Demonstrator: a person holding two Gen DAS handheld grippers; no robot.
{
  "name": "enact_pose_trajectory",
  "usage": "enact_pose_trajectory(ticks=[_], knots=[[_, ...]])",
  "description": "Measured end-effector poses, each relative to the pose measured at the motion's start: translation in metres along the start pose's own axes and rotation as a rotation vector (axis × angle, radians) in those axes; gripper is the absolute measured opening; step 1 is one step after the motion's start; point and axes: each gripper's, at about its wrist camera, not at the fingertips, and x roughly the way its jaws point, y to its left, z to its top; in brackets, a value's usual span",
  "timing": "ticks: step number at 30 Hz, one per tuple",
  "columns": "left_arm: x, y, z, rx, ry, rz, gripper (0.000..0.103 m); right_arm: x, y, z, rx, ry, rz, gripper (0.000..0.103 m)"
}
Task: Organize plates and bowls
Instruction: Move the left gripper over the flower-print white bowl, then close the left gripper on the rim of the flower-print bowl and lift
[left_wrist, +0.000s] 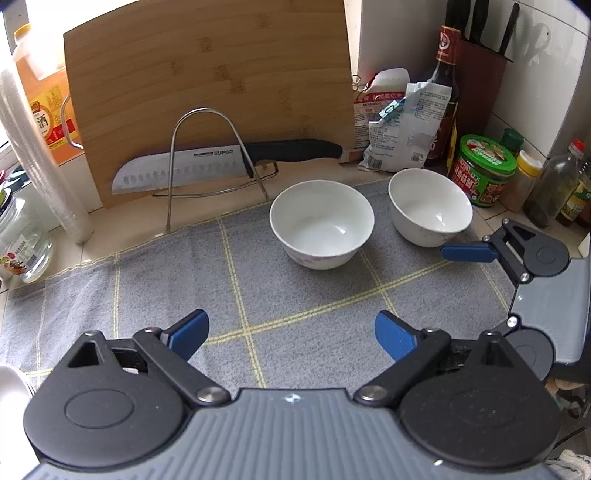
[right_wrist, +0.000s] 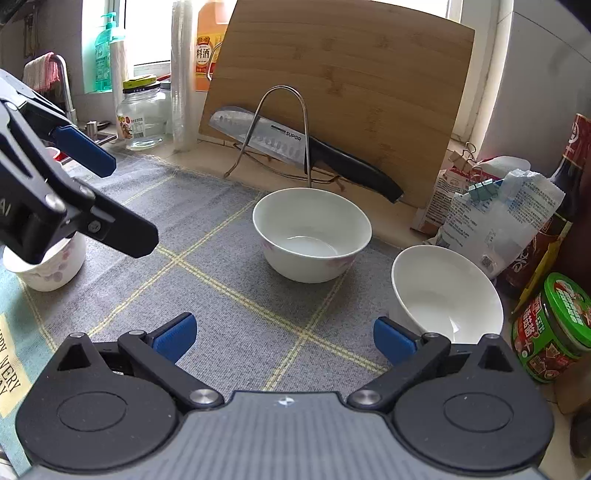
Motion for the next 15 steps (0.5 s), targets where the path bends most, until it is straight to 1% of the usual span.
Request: enact_pose_trajectory(ticks=[4,8,11,15], knots=[[0.014,0.002,0.019,-0.004,0.008,0.004,0.096,0.008,-0.001,0.003,0.003,0.0,-0.003,0.103],[0.032,0.004,0.038,-0.002,0.018,-0.015,0.096,0.017,0.001,0.009,-0.013,-0.002,-0.008,0.103],[0.047,0.006,0.048,0.01,0.033,-0.017,0.096,0.023,0.001,0.012,-0.009,0.001,-0.023,0.103],[0.068,0.008,0.058,0.012,0.06,-0.043,0.095,0.031,-0.002,0.014,0.001,0.012,-0.035,0.103]])
